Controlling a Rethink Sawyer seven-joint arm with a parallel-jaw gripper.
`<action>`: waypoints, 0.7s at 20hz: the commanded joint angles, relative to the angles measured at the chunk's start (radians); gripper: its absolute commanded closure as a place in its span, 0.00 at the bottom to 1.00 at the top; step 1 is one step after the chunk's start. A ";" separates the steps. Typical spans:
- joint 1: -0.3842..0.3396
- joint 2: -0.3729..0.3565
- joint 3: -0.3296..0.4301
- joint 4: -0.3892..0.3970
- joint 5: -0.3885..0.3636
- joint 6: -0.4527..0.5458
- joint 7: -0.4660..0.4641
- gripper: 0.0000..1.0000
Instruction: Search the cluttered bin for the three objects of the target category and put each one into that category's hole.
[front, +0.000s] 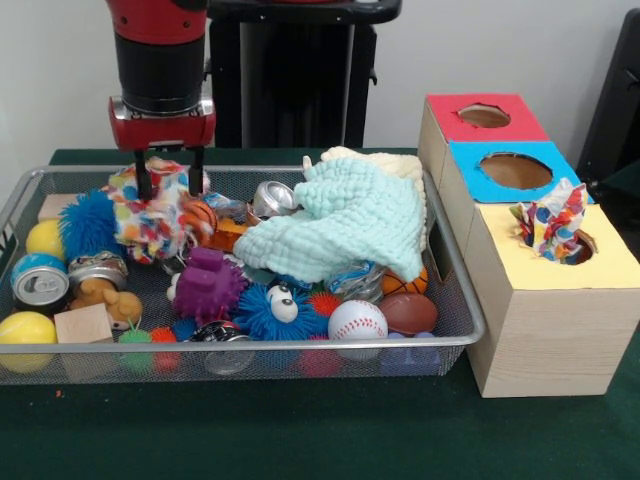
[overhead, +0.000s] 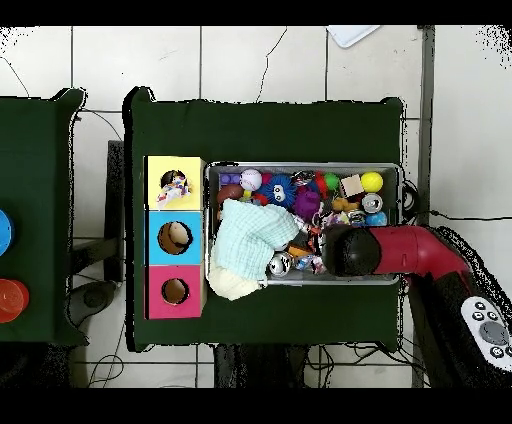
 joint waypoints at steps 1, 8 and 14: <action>-0.019 -0.003 -0.007 0.043 0.027 -0.027 0.049 0.00; -0.073 0.079 0.005 -0.036 -0.019 -0.044 -0.030 0.00; -0.116 0.150 0.019 -0.079 -0.055 -0.067 -0.075 0.00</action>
